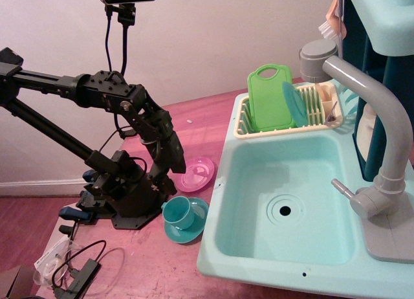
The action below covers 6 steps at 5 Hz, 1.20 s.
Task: Put cup from anywhere into sink
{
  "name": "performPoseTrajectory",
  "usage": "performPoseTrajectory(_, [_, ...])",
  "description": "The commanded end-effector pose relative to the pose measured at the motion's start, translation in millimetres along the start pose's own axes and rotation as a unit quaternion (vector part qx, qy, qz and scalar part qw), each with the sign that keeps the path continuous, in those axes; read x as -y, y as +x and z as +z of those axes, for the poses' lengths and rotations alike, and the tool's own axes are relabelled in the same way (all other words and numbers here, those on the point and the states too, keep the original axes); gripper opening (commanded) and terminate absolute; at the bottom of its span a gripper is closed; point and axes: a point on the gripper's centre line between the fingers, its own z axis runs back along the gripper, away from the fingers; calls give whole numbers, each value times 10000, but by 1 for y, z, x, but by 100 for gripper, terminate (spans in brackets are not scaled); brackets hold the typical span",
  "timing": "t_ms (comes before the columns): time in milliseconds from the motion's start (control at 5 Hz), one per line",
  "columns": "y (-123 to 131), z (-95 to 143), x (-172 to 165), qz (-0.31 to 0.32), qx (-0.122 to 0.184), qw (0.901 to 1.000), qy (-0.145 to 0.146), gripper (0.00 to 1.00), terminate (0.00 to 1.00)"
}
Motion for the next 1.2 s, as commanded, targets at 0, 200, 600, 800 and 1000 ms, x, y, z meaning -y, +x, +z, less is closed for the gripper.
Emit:
performPoseTrajectory(0, [0, 0, 0, 0, 0, 10000, 0, 100, 0])
performPoseTrajectory(200, [-2, -5, 1, 26, -22, 10000, -32, 100, 0])
performPoseTrajectory(600, [-9, -31, 5, 13, -177, 9996, -209, 100, 0])
performPoseTrajectory(800, [-7, -38, -1, 134, -171, 9996, -180, 100, 0])
performPoseTrajectory(1000, [-4, -53, -6, 47, -254, 9992, -292, 100, 0])
